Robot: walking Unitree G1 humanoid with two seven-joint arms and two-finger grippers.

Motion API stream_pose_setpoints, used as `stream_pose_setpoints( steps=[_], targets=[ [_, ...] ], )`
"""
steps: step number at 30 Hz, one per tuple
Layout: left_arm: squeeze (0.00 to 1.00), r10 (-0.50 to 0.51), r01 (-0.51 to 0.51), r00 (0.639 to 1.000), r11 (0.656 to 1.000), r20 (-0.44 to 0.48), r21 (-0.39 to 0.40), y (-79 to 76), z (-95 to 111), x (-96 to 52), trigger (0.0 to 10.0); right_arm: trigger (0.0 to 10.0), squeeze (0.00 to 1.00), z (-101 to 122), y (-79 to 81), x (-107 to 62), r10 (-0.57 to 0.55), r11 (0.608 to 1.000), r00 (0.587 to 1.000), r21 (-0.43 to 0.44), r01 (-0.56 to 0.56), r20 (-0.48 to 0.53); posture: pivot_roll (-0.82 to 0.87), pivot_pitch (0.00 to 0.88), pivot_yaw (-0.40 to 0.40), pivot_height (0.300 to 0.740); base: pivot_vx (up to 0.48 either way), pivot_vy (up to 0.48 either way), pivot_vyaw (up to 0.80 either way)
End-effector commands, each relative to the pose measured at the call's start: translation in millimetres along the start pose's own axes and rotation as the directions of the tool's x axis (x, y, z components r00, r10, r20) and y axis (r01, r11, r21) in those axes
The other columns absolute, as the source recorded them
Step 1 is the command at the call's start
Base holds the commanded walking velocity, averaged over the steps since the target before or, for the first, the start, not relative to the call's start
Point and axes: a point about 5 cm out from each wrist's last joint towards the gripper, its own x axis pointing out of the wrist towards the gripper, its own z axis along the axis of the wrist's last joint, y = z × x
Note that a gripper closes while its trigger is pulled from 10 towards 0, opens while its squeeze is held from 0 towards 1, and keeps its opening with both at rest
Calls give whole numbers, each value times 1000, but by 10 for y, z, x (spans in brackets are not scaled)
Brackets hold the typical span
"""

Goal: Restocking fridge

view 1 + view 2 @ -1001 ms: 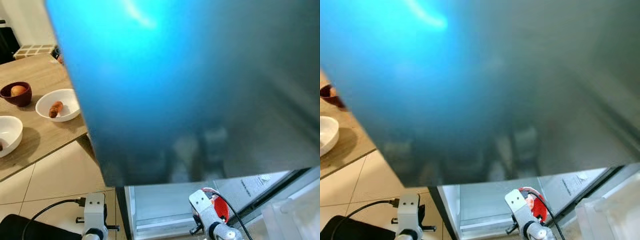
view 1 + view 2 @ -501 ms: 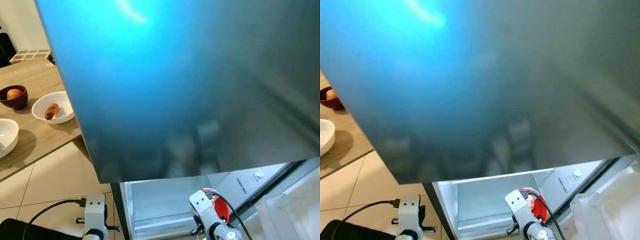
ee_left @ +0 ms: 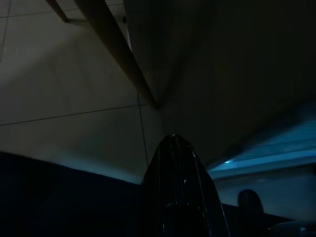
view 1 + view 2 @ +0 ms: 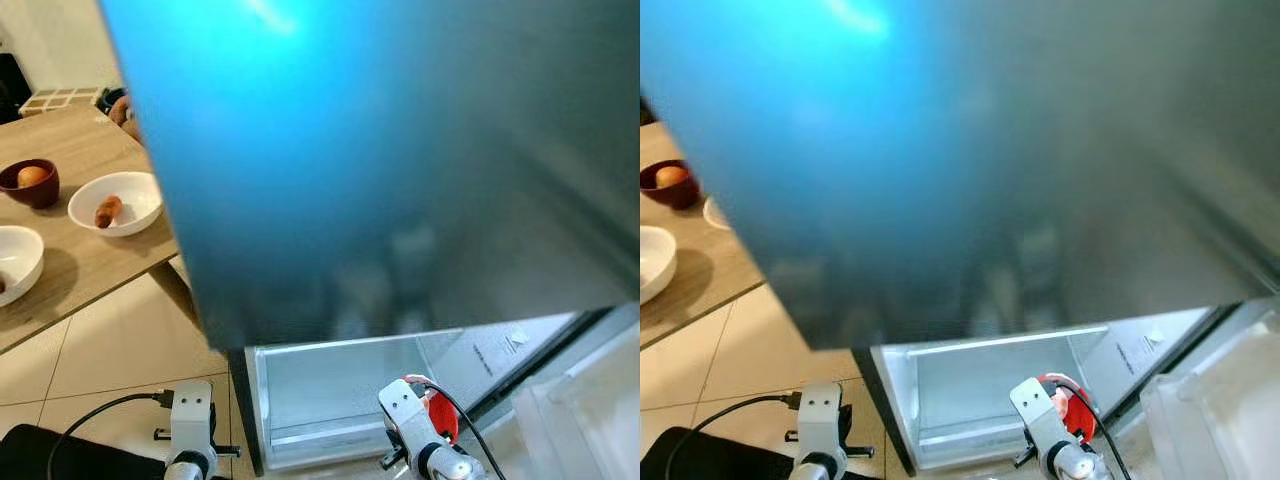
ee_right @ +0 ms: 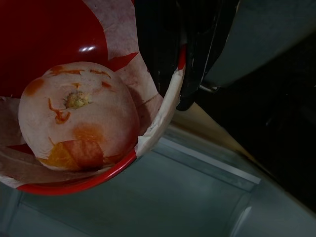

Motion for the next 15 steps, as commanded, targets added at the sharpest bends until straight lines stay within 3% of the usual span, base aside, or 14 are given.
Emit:
stream_pose_setpoints(
  steps=[1, 15],
  targets=[
    [0, 0, 0, 1000, 1000, -29, 3, -3, -58, -24, 10000, 10000, 0, -1, -28, -6, -8, 1000, 1000, -15, 8, -1, -98, 60, -44, 720, 0, 0, 0],
    [0, 1, -1, 999, 1000, -35, -4, -10, -66, -24, 10000, 10000, 0, 4, -35, -5, -8, 1000, 1000, -18, 8, -2, -100, 65, -48, 720, 0, 0, 0]
  ],
)
